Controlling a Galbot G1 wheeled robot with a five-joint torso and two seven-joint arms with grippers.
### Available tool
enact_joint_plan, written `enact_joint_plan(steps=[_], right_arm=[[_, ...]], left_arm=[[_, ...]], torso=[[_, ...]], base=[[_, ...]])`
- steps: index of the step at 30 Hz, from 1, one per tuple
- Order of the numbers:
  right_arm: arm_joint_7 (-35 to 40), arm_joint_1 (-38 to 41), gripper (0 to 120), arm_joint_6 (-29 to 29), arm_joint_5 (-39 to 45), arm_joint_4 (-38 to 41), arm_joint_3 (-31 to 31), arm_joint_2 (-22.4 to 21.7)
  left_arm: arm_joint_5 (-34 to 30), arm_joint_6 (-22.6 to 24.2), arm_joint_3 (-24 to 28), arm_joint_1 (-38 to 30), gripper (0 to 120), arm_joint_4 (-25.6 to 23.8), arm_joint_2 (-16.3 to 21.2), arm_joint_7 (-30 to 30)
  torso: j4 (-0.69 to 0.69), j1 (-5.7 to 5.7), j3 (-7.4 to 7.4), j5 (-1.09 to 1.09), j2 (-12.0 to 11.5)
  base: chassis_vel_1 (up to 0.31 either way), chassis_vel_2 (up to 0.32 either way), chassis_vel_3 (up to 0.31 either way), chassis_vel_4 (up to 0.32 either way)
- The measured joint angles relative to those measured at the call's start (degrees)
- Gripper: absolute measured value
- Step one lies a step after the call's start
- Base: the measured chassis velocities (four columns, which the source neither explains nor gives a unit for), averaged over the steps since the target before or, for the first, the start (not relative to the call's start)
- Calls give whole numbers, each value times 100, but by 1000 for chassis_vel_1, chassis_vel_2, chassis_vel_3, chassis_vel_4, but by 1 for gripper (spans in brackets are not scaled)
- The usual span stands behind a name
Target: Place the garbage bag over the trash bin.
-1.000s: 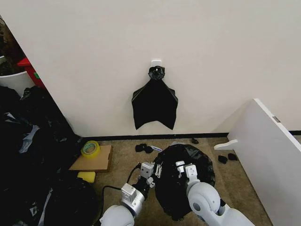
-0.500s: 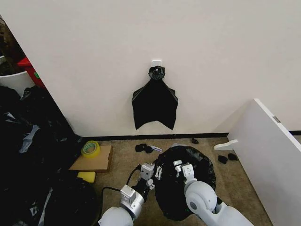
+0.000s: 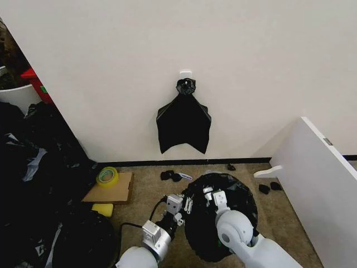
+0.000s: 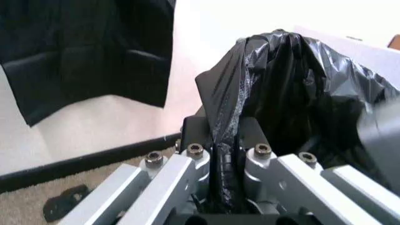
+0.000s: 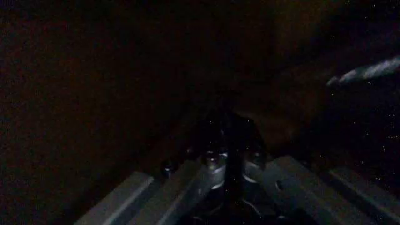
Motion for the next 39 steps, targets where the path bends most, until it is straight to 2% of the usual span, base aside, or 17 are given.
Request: enact_joint_plan(steps=[7,11,16,22,26,28,29,32,34,35,38,39], right_arm=[[-91,178,0,1,-41,-37,-64,173],[20,154,0,1,-32,-135,-10,30],[82,41,0,0,-20,-54,-360,-110],[86,315,0,1,-46,-143,-481,73],[63,352,0,2,89,-115,-318,-111],[-92,215,0,2,164,113,-217,-230],[-233,64,7,1,201,323,-86,-275],[-309,-47,12,2,270,523,30,-280],[-395,-254,25,2,435,959,268,-332],[-395,-254,25,2,435,959,268,-332],[-586,-614,38,3,548,1467,676,-487],[-586,-614,38,3,548,1467,676,-487]], left_arm=[[-15,11,50,11,4,-19,24,5],[-14,12,2,29,4,-49,43,10],[-13,13,-6,23,4,-66,88,26],[41,23,42,61,4,-101,110,51],[-9,49,-10,75,4,-113,76,12],[-252,163,-94,32,4,-80,-5,-109],[-490,265,-183,-22,4,-32,-57,-190],[-718,371,-248,-82,4,2,-93,-266],[-1160,577,-328,-207,4,90,-161,-451],[-1160,577,-328,-207,4,90,-161,-451],[-1564,722,-450,-306,4,201,-230,-584],[-1564,722,-450,-306,4,201,-230,-584]], torso=[[4,0,0,1,0],[2,0,0,1,0],[1,0,0,2,0],[4,0,0,1,0],[3,0,0,0,0],[1,0,0,0,0],[1,0,0,0,0],[1,0,0,2,0],[3,0,0,2,0],[3,0,0,2,0],[2,0,0,2,0],[2,0,0,2,0]], base=[[0,0,0,0],[0,0,0,0],[0,0,0,0],[0,0,0,0],[0,0,0,0],[0,0,0,0],[0,0,0,0],[0,0,0,0],[0,0,0,0],[0,0,0,0],[0,0,0,0],[0,0,0,0]])
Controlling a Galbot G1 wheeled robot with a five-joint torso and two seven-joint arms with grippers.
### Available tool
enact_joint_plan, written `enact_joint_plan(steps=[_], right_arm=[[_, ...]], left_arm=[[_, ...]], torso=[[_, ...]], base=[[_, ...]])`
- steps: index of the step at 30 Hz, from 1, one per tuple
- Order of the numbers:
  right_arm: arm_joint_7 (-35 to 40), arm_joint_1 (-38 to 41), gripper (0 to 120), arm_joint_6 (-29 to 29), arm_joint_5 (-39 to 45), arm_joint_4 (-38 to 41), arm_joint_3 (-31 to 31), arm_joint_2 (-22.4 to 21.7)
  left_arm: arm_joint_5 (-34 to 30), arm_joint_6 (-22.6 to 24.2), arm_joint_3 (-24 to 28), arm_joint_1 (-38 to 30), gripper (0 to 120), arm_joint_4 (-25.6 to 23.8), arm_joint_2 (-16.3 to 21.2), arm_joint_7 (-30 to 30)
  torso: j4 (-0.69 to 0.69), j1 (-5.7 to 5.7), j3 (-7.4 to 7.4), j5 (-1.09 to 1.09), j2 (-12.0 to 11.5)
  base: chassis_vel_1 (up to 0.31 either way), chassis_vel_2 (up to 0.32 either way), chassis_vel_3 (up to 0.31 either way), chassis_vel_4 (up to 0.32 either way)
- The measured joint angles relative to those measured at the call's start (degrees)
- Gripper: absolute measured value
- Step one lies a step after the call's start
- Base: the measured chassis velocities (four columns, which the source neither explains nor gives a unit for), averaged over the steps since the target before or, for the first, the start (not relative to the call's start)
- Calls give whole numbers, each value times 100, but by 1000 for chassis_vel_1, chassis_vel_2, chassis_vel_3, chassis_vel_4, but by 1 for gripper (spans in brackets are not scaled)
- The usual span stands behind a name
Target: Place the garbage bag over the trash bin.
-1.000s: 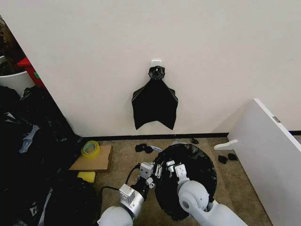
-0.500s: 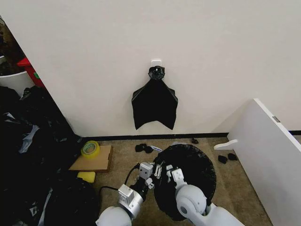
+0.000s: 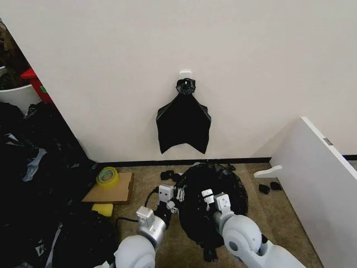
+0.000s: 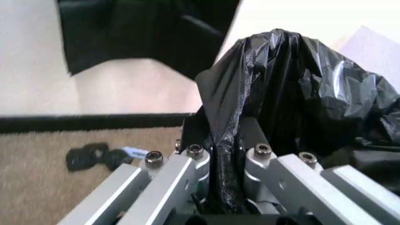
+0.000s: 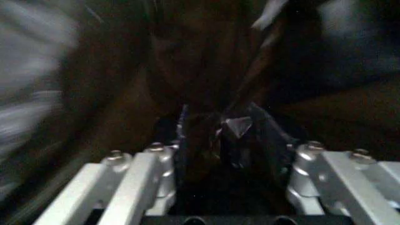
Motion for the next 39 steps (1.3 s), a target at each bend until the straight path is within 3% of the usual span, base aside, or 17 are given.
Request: enact_joint_plan(steps=[4,5,8,11,13,16,23,31,34,39], right_arm=[[-498,-711,56,54,111,985,781,-249],[-498,-711,56,54,111,985,781,-249],[-1009,-1344,71,340,-63,1628,1407,-164],[-1072,-1425,79,372,-87,1757,1487,-79],[-1124,-1506,90,435,-144,1805,1519,46],[-1118,-1602,98,464,-214,1800,1544,141],[-1076,-1648,100,502,-244,1753,1609,279],[-1040,-1702,100,502,-243,1757,1652,454],[-1036,-1700,100,495,-227,1784,1692,508],[-1035,-1716,100,492,-222,1811,1702,519]], left_arm=[[-513,102,-292,-80,4,319,-158,-225],[-513,102,-292,-80,4,319,-158,-225],[-1086,204,-723,-70,4,531,-352,-451],[-1213,212,-937,16,4,562,-422,-467],[-1483,180,-1079,98,4,661,-490,-424],[-1661,170,-1092,68,4,784,-549,-357],[-1650,168,-1098,37,4,1014,-629,-334],[-1852,135,-1144,-27,29,1299,-559,-232],[-1896,230,-1151,-4,45,1171,-483,-211],[-1919,302,-1160,50,61,977,-396,-199]], torso=[[-2,0,0,-4,0],[-2,0,0,-4,0],[-2,0,0,-4,0],[-4,0,-1,-2,0],[4,0,0,-1,0],[0,0,0,0,0],[1,0,0,-1,0],[0,0,0,-1,0],[0,0,0,-1,0],[0,0,0,-1,0]], base=[[0,0,0,0],[0,0,0,0],[0,0,0,0],[0,0,0,0],[0,0,0,0],[0,0,0,0],[0,0,0,0],[0,0,0,0],[0,0,0,0],[0,0,0,0]])
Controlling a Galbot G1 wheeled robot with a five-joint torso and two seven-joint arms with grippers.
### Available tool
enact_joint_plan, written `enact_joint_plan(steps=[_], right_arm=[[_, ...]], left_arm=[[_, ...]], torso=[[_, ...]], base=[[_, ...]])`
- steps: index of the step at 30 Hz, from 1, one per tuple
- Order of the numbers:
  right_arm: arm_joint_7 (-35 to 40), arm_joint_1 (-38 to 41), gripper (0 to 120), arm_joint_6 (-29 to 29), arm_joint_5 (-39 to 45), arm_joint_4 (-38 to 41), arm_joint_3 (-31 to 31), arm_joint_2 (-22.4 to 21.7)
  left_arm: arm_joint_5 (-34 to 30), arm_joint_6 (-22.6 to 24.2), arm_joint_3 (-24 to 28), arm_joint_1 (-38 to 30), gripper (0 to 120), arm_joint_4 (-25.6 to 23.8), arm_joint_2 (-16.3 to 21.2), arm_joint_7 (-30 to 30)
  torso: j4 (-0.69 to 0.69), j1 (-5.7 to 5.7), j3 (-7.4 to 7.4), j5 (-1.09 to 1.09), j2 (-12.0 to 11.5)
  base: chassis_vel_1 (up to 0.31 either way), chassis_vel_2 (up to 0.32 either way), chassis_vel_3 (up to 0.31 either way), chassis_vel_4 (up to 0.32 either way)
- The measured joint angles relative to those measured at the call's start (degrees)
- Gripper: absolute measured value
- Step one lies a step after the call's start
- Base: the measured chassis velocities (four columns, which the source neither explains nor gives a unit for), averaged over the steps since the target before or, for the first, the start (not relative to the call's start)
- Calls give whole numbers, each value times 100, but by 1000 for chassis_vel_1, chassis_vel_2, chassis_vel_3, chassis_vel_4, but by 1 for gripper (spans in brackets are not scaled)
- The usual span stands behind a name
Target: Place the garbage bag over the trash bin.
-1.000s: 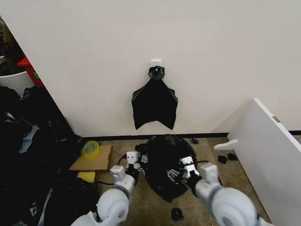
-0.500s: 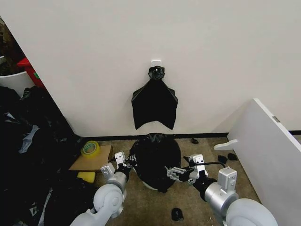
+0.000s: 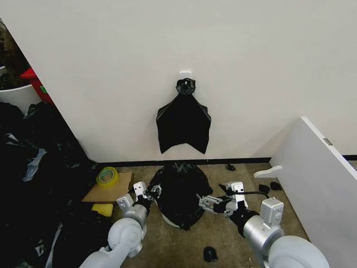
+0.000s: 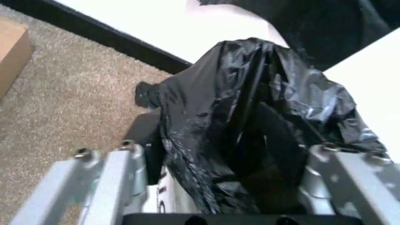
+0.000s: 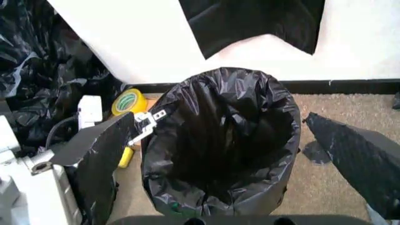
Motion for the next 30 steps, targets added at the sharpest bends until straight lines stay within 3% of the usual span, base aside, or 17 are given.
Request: enact_joint_plan(steps=[2,7,10,12,13,14,15,18,23,26,30], right_arm=[[0,-32,100,-1,-1,25,2,27],[-10,-81,100,35,-31,25,89,113],[-324,-406,100,594,-782,-117,339,360],[-324,-406,100,594,-782,-117,339,360],[-553,-656,100,1293,-1621,-291,368,524],[-553,-656,100,1293,-1621,-291,368,524],[-731,-865,100,2106,-2386,-515,382,746],[-865,-1240,100,3528,-3582,-903,391,1338],[-947,-1452,100,4367,-4165,-1132,379,1701],[-1008,-1735,100,5149,-4625,-1298,378,2068],[-1018,-1908,100,5461,-4837,-1294,376,2241]], left_arm=[[56,17,-2,77,71,-134,81,7],[402,-57,-6,217,82,-333,172,50],[1552,-516,-35,509,98,-626,252,191],[1552,-516,-35,509,98,-626,252,191],[2238,-845,-109,714,100,-728,273,280],[2238,-845,-109,714,100,-728,273,280],[2714,-1128,-339,996,100,-885,270,350],[3375,-1677,-1060,1748,100,-1243,179,486],[3812,-2119,-1416,2365,100,-1449,23,666],[4314,-2750,-1732,3061,100,-1677,-275,919],[4489,-2920,-1861,3349,100,-1871,-419,1003]], torso=[[0,0,0,0,0],[0,0,0,0,0],[0,0,0,0,0],[0,0,0,0,0],[-2,0,0,0,0],[-2,0,0,0,0],[-1,0,0,-3,0],[0,0,0,-1,0],[1,-1,-1,-1,0],[1,-1,-1,-1,0],[0,-1,-1,-1,0]], base=[[0,0,0,0],[0,0,0,0],[0,0,0,0],[0,0,0,0],[0,0,0,0],[0,0,0,0],[0,0,0,0],[0,0,0,0],[0,0,0,0],[0,0,0,0],[0,0,0,0]])
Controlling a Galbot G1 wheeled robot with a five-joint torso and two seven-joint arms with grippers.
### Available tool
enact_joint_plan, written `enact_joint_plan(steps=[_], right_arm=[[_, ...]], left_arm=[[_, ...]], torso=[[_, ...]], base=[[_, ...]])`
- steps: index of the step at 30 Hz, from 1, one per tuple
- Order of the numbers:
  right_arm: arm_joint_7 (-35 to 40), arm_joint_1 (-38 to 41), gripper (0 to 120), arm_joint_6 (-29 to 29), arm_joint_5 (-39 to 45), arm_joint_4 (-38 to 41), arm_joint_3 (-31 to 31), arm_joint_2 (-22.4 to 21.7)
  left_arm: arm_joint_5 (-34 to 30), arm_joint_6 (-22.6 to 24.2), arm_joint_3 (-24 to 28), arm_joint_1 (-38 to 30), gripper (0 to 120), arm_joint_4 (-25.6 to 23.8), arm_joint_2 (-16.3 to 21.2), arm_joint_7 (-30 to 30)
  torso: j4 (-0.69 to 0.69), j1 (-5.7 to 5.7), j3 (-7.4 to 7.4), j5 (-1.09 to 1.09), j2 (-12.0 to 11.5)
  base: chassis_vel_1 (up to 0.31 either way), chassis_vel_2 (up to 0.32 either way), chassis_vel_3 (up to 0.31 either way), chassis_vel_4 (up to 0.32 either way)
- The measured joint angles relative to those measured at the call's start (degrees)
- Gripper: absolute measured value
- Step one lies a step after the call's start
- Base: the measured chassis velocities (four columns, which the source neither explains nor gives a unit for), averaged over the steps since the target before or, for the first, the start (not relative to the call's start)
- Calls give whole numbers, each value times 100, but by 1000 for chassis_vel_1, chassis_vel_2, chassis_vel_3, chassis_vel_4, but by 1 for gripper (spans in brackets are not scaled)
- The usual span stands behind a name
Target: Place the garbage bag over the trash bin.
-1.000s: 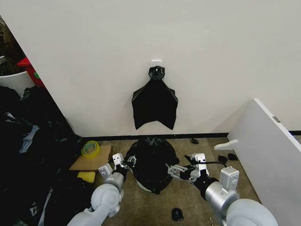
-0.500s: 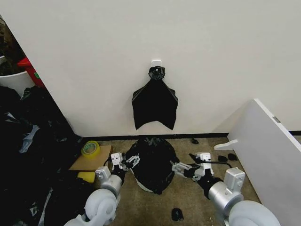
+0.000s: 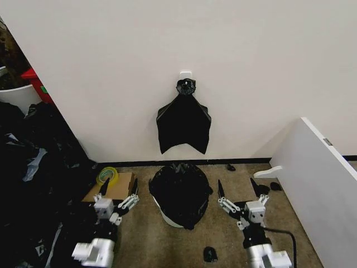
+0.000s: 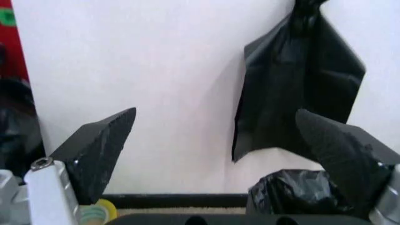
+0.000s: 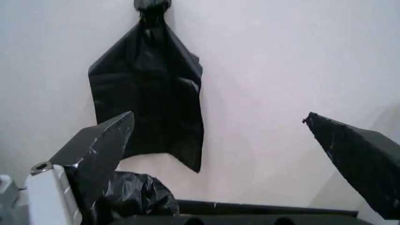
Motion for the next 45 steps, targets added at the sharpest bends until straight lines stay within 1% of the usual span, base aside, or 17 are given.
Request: enact_joint_plan(steps=[1,6,10,17,23,30,33,36,41,45], right_arm=[[0,-68,100,80,-87,25,-8,68],[32,-156,100,129,-201,117,-17,235],[57,-161,100,101,-178,99,-11,266],[78,-227,100,96,-233,113,-89,340],[79,-281,100,247,-417,114,-190,418],[52,-234,100,338,-367,93,-267,501],[3,-239,100,400,-323,57,-245,533],[-118,-288,100,643,-232,37,-134,549],[-145,-294,100,674,-212,35,-117,550],[-147,-296,100,675,-208,33,-114,549]], left_arm=[[83,-55,-57,128,100,-128,-39,18],[248,-113,-42,380,100,-335,-87,15],[366,-199,30,409,100,-297,-117,4],[382,-220,155,409,100,-261,-122,-31],[350,-223,191,362,100,-254,-92,-63],[331,-222,201,357,100,-264,-88,-73],[335,-221,250,305,100,-190,-86,-74],[338,-207,297,312,100,-157,-30,-74],[336,-206,247,433,100,-269,7,-64],[278,-66,303,362,100,-280,108,-34]], torso=[[0,0,0,0,0],[-1,0,1,1,0],[0,0,0,1,0],[-1,0,1,1,0],[0,0,1,1,0],[0,0,1,1,0],[0,1,1,1,0],[-1,1,1,1,0],[1,1,1,2,0],[-1,1,1,1,0]], base=[[0,0,0,0],[0,0,0,0],[0,0,0,0],[0,0,0,0],[0,0,0,0],[0,0,0,0],[0,0,0,0],[0,0,0,0],[0,0,0,0],[0,0,0,0]])
